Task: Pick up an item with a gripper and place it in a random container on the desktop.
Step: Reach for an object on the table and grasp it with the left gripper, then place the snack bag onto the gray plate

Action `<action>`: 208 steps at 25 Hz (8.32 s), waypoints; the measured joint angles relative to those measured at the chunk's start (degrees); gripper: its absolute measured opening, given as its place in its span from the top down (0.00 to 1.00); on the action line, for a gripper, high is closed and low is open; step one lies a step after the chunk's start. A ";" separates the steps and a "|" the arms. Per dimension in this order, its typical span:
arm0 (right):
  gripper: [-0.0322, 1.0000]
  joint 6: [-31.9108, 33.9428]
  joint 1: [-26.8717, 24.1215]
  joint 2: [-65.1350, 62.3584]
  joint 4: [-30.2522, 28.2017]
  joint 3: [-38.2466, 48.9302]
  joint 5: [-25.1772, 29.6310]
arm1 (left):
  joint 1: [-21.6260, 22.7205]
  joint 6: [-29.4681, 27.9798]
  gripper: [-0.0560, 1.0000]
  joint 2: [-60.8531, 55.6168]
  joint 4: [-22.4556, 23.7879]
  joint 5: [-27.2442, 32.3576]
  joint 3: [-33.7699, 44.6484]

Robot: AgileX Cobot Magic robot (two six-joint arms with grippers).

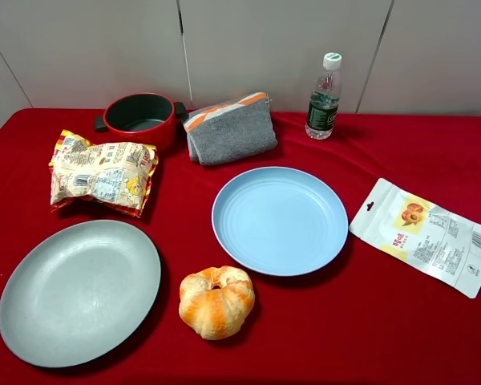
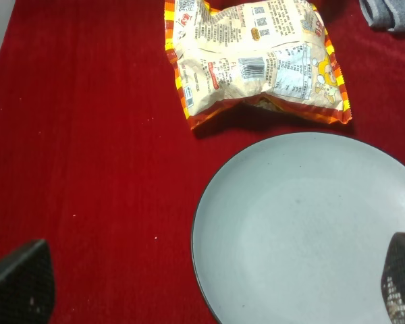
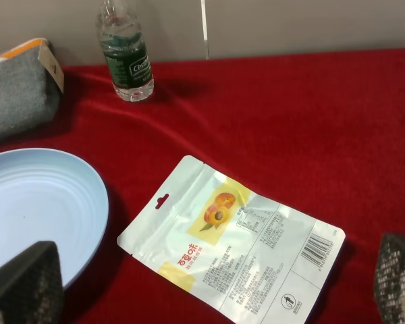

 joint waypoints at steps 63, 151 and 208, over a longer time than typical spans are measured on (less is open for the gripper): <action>0.30 0.00 0.00 0.00 0.15 0.00 0.00 | 0.00 4.84 0.07 72.71 -1.00 7.41 -45.87; 0.30 0.00 0.00 0.00 0.15 0.00 0.00 | -6.47 8.92 0.75 119.63 3.08 -26.67 -47.36; 0.30 0.00 0.00 0.00 0.17 0.00 0.00 | -6.47 8.92 0.94 102.62 5.75 -15.17 -46.66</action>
